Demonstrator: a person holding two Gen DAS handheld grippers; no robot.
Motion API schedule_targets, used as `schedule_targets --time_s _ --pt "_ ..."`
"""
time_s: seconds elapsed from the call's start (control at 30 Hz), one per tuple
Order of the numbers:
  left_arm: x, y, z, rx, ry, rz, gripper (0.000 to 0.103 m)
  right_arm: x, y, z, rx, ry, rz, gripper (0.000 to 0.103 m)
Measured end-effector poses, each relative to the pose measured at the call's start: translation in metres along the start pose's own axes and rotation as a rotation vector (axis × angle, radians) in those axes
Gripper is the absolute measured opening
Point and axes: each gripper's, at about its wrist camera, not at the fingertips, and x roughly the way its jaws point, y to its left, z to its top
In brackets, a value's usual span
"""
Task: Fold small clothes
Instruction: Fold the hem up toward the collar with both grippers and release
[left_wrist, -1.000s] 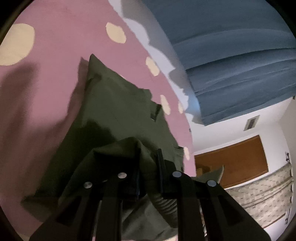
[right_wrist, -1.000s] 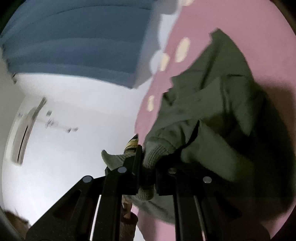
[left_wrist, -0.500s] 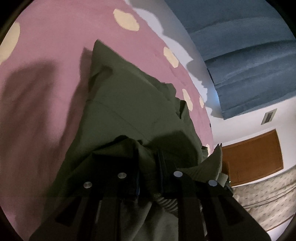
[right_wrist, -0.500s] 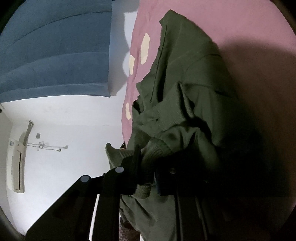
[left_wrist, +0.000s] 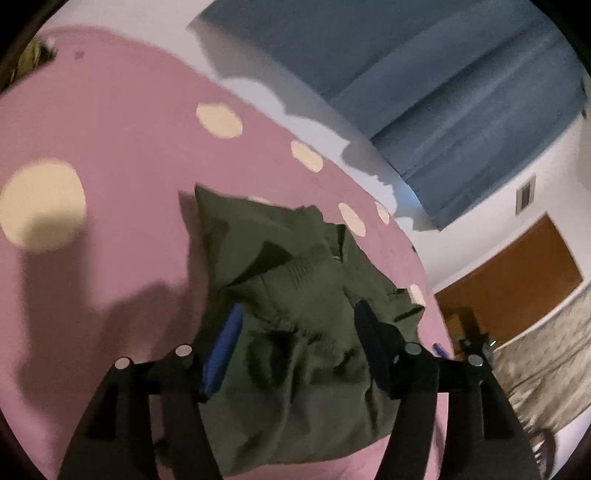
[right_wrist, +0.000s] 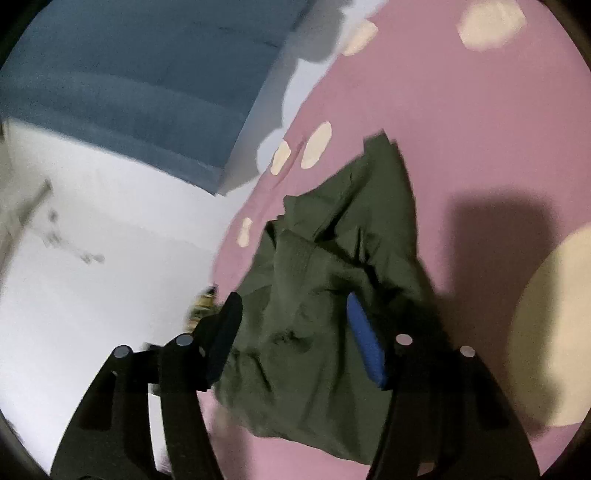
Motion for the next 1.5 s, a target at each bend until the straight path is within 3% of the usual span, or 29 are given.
schedule_targets --time_s 0.13,0.2,0.33,0.67,0.73,0.8,0.9,0.93,0.97,1.0,1.1,1.23,1.5 --pt "-0.001 -0.018 0.004 0.174 -0.004 0.04 0.075 0.004 0.026 0.009 -0.21 0.029 -0.086 0.063" --pt "0.01 -0.024 0.005 0.259 0.024 0.058 0.075 0.018 0.041 0.012 -0.34 0.055 -0.145 0.068" --pt "0.047 -0.034 0.007 0.417 0.091 0.137 0.075 0.05 0.055 0.017 -0.534 0.135 -0.23 0.068" --pt "0.103 -0.049 0.013 0.629 0.239 0.172 0.075 0.096 0.059 0.031 -0.658 0.282 -0.222 0.069" --pt "0.109 -0.053 0.011 0.662 0.263 0.182 0.07 0.102 0.059 0.032 -0.669 0.305 -0.22 0.068" --pt "0.113 -0.053 0.012 0.673 0.277 0.2 0.062 0.108 0.058 0.031 -0.681 0.322 -0.233 0.064" --pt "0.12 -0.045 0.017 0.657 0.3 0.273 0.034 0.116 0.058 0.026 -0.718 0.335 -0.295 0.033" --pt "0.122 -0.041 0.019 0.642 0.314 0.286 0.03 0.117 0.057 0.024 -0.72 0.334 -0.309 0.028" --pt "0.121 -0.039 0.02 0.636 0.312 0.288 0.027 0.117 0.056 0.024 -0.714 0.33 -0.316 0.016" --pt "0.12 -0.04 0.02 0.638 0.303 0.292 0.021 0.114 0.055 0.023 -0.704 0.32 -0.323 0.013" --pt "0.116 -0.048 0.016 0.65 0.271 0.326 0.014 0.103 0.058 0.019 -0.688 0.282 -0.317 0.009" --pt "0.099 -0.065 0.012 0.665 0.186 0.362 0.011 0.08 0.071 0.015 -0.654 0.191 -0.301 0.009" --pt "0.087 -0.077 0.064 0.493 0.052 0.349 0.011 0.063 0.102 0.053 -0.612 0.034 -0.259 0.009"
